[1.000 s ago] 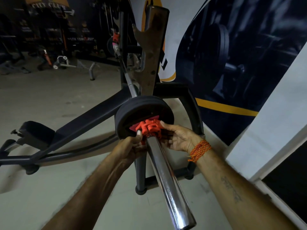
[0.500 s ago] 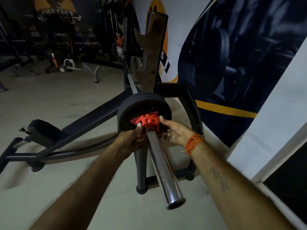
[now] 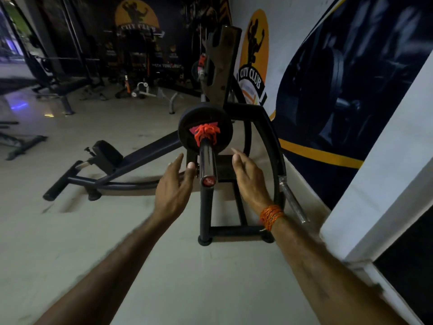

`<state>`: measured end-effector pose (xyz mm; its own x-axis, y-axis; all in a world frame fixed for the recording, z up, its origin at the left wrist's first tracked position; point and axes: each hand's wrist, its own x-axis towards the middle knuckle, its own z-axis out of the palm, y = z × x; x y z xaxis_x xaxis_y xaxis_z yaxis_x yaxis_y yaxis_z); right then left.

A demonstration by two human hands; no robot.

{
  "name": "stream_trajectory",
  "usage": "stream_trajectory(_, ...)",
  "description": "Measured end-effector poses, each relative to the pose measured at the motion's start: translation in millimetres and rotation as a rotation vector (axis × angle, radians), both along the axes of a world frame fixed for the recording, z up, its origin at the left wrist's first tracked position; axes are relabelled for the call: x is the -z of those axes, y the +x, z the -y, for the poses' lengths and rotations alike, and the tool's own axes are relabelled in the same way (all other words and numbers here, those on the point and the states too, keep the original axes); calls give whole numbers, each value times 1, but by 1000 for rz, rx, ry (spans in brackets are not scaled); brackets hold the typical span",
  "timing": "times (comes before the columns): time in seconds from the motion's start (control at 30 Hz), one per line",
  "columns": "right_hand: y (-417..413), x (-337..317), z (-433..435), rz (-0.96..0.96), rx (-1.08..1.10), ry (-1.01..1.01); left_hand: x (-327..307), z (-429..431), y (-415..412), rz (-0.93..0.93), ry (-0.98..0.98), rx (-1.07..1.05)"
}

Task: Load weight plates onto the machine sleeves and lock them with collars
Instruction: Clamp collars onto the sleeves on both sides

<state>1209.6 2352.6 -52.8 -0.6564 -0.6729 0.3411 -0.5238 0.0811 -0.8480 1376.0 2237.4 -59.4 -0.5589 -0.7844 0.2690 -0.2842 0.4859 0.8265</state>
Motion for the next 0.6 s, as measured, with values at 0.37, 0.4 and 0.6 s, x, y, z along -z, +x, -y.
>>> stream_trajectory(0.37, 80, 45, -82, -512, 163, 121, 30, -77, 84, 308, -640, -129)
stream_trajectory(0.4, 87, 50, -83, -534, 167, 135, 35, -79, 91, 333, -653, -128)
stream_trajectory(0.6, 129, 79, -74, -590, 89, 175, 59, -79, 134, 411, -635, -181)
